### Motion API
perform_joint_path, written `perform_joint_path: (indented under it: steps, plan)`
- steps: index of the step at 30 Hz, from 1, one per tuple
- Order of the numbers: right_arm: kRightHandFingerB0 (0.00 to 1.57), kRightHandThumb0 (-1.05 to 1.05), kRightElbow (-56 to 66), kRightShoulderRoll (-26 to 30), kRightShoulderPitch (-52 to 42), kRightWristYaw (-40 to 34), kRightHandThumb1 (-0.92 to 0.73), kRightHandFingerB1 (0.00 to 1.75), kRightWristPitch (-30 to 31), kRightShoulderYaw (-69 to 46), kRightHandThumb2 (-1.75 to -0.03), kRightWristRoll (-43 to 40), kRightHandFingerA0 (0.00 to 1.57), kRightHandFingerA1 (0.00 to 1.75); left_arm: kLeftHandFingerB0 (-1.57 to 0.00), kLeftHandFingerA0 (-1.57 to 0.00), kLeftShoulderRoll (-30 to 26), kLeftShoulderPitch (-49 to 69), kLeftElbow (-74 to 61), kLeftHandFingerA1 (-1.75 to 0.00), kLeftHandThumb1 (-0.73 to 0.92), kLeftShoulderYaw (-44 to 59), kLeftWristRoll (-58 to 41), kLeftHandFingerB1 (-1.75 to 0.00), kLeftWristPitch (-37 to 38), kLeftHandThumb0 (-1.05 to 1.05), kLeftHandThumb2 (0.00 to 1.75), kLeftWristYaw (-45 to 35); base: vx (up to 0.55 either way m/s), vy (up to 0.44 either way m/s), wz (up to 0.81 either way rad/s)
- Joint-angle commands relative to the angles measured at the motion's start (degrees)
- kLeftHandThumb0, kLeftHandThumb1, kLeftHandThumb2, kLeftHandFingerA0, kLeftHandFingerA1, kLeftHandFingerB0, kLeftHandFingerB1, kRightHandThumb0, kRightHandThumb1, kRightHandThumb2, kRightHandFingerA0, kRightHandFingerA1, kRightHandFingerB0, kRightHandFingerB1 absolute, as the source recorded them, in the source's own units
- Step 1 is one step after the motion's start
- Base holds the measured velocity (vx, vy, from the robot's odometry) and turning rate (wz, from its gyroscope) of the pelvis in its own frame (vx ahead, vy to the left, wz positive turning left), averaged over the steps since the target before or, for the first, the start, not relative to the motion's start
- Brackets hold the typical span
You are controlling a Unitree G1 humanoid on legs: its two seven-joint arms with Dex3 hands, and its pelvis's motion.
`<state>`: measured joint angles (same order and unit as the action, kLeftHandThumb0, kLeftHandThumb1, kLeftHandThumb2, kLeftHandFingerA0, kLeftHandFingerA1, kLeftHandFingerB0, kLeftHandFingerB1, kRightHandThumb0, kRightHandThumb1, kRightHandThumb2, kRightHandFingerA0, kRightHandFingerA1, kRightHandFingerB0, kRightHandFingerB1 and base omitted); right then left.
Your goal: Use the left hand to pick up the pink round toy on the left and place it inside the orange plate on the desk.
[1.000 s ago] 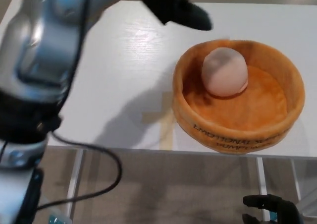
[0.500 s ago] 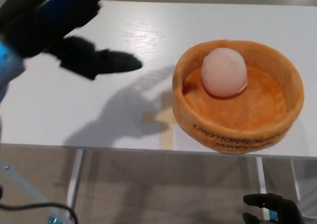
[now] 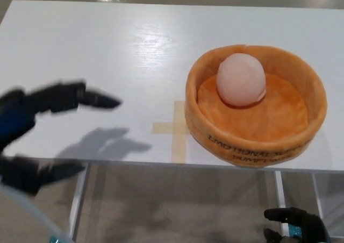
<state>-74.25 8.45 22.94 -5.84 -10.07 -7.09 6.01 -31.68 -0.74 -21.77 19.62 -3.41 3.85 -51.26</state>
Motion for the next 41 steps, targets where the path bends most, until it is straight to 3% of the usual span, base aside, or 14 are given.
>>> perform_joint_path:
  steps: [1,6,7,9,18,20,22,24,25,32,33,41]
  plan:
    - [0.58,-0.14,-0.6,1.0,-1.5,0.5,-0.58,0.79,0.1,0.2,-0.55,-0.1,0.61,0.96,-0.22,-0.09,-2.9,18.8,11.9,-0.48,0.47,0.1,-16.6,-0.51,3.8,-0.13,0.93,-21.5,0.0,0.0,0.0]
    - [0.61,-0.15,-0.6,0.9,-1.1,0.1,-0.57,0.81,0.6,0.1,-0.56,-0.1,0.63,0.98,-0.22,-0.12,-1.3,17.3,20.2,-0.49,0.45,-5.0,-8.8,-0.51,4.7,-0.11,0.91,-14.7,0.0,0.0,0.0]
    - [0.61,-0.15,-0.6,0.9,-1.3,0.1,-0.58,0.81,0.6,0.1,-0.56,-0.2,0.63,1.0,-0.31,-0.21,-1.1,17.4,21.6,-0.31,0.63,-6.2,-6.7,-0.31,5.2,-0.14,0.59,-13.0,0.0,0.0,0.0]
    - [0.59,-0.15,-0.6,0.8,-1.6,0.1,-0.58,0.79,0.4,0.1,-0.56,-0.2,0.62,0.95,-0.29,-0.17,-0.6,17.1,25.3,-0.31,0.62,-8.3,-3.9,-0.3,6.8,-0.13,0.58,-10.1,0.0,0.0,0.0]
    - [0.61,-0.15,-0.6,1.1,-1.3,0.1,-0.57,0.81,0.5,0.2,-0.56,-0.2,0.65,1.0,-0.22,-0.14,2.2,11.8,43.7,-0.33,0.64,-13.0,2.1,-0.28,13.2,-0.12,0.59,0.3,0.0,0.0,0.0]
    - [0.59,-0.16,-0.6,1.2,-1.4,0.6,-0.58,0.79,0.4,0.3,-0.56,-0.1,0.61,0.93,-0.19,-0.2,3.1,10.0,48.3,-0.37,0.58,-14.3,6.8,-0.31,13.9,-0.3,0.64,7.6,0.0,0.0,0.0]
    - [0.59,-0.16,-0.6,1.3,-1.6,0.7,-0.58,0.79,0.1,0.5,-0.56,0.1,0.61,0.93,-0.19,-0.2,3.1,9.5,50.1,-0.37,0.58,-15.1,8.6,-0.31,15.0,-0.3,0.64,10.7,0.0,0.0,0.0]
    - [0.59,-0.15,-0.7,1.3,-1.6,0.8,-0.58,0.8,0.2,0.4,-0.56,-0.1,0.6,0.93,-0.2,-0.12,3.8,8.1,52.3,-0.31,0.59,-16.2,11.0,-0.28,13.4,-0.3,0.58,15.4,0.0,0.0,0.0]
    - [0.61,-0.15,-0.7,1.2,-1.6,0.7,-0.57,0.81,0.3,0.3,-0.56,-0.1,0.64,0.97,-0.12,0.0,3.9,6.8,54.0,-0.23,0.62,-17.4,13.1,-0.26,12.5,-0.48,0.6,18.4,0.0,0.0,0.0]
    - [0.6,-0.15,-0.6,1.2,-1.1,0.1,-0.57,0.79,0.7,0.5,-0.56,0.0,0.64,0.98,-0.1,0.0,5.8,-2.5,65.4,-0.19,0.67,-23.5,20.2,-0.25,8.4,-0.6,0.61,30.0,0.0,0.0,0.0]
    - [0.6,-0.15,-0.6,1.2,-1.1,0.2,-0.58,0.79,0.7,0.6,-0.56,0.1,0.63,0.96,-0.07,0.0,6.0,-3.2,66.4,-0.16,0.51,-23.9,20.3,-0.29,8.5,-0.7,0.85,30.6,0.0,0.0,0.0]
    - [0.59,-0.16,-0.7,1.2,-1.0,0.4,-0.57,0.78,0.7,0.9,-0.56,0.4,0.63,0.95,-0.08,0.0,8.1,-9.0,74.9,-0.12,0.6,-28.9,23.3,-0.23,6.6,-0.79,0.9,36.4,0.0,0.0,0.0]
